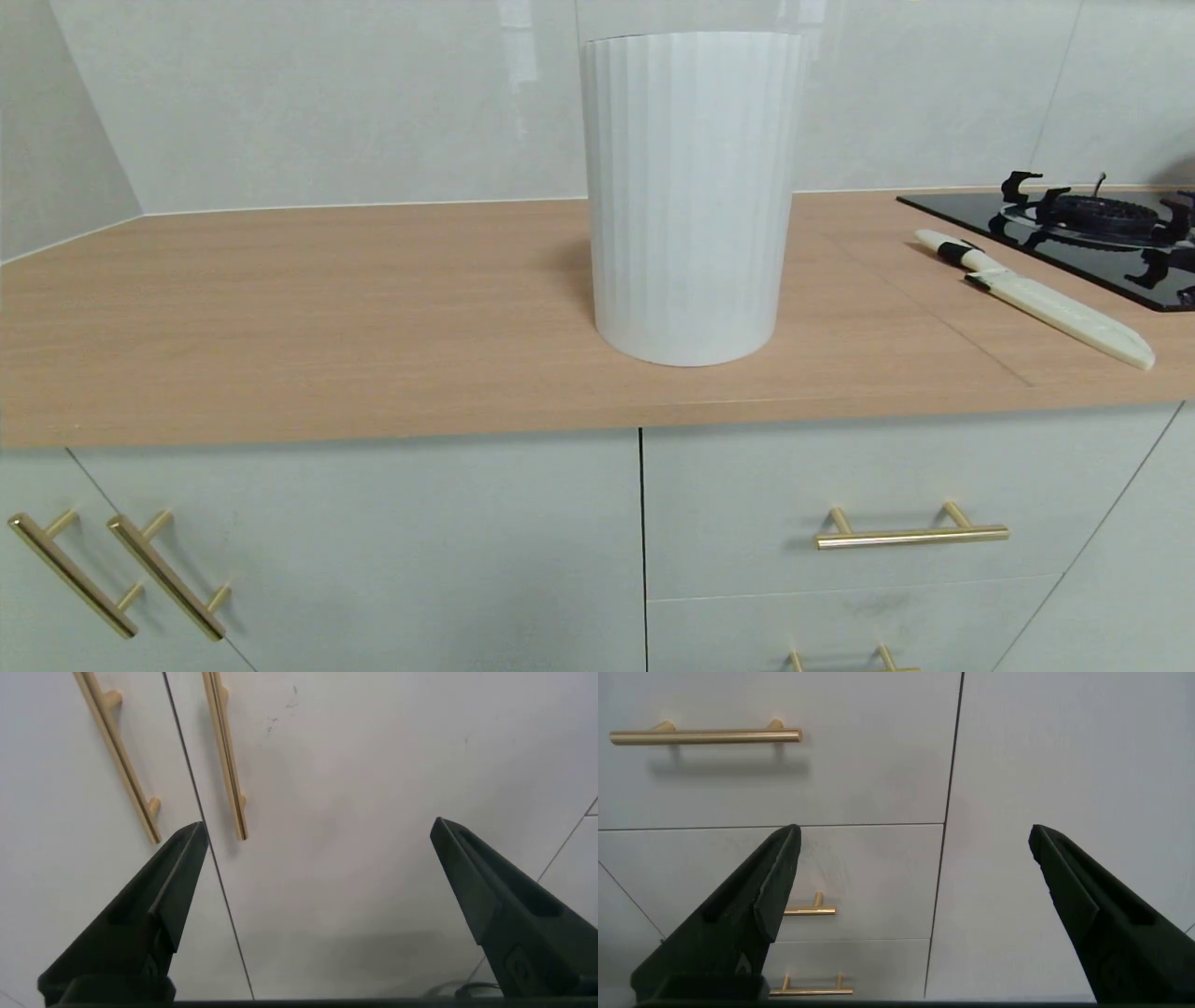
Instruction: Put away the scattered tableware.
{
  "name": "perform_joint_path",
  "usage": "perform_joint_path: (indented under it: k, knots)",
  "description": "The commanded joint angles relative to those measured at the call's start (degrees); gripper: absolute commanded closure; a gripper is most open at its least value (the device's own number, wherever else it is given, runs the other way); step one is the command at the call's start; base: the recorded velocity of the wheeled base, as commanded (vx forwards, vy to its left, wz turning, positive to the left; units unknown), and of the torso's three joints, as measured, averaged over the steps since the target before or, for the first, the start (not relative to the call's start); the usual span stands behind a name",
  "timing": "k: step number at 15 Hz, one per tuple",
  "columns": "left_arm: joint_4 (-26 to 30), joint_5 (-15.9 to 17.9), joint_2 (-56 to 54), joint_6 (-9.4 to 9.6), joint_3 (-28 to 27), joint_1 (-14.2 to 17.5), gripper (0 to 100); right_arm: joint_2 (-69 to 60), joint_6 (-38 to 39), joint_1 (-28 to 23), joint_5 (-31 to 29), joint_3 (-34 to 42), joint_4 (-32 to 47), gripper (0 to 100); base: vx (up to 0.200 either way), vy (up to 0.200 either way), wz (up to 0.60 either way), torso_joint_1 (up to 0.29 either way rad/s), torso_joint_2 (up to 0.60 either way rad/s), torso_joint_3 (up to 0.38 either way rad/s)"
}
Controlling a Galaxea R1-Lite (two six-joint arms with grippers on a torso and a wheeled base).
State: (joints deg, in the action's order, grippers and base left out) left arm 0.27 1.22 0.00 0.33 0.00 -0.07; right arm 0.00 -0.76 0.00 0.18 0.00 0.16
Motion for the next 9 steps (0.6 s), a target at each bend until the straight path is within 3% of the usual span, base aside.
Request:
perform_joint_path:
  k: [1, 4, 6, 9]
  knots:
    - [0.0, 0.01, 0.09, 0.02, 0.0, -0.01, 0, 0.0, -0.04, 0.0, -0.01, 0.0, 0.02, 0, 0.0, 0.0, 0.0, 0.0, 0.0, 0.0]
    - [0.0, 0.01, 0.0, 0.02, 0.0, -0.01, 0, 0.0, 0.05, 0.0, -0.01, 0.0, 0.02, 0, 0.0, 0.0, 0.0, 0.006, -0.06, -0.05]
    - [0.0, 0.01, 0.09, 0.02, 0.0, -0.01, 0, 0.0, 0.05, 0.0, 0.08, 0.0, 0.02, 0, 0.0, 0.0, 0.0, 0.024, -0.18, -0.283]
    - [0.0, -0.08, 0.0, 0.02, 0.0, -0.01, 0, 0.0, 0.05, 0.0, -0.01, 0.0, 0.02, 0, 0.0, 0.0, 0.0, 0.067, -0.47, -0.334]
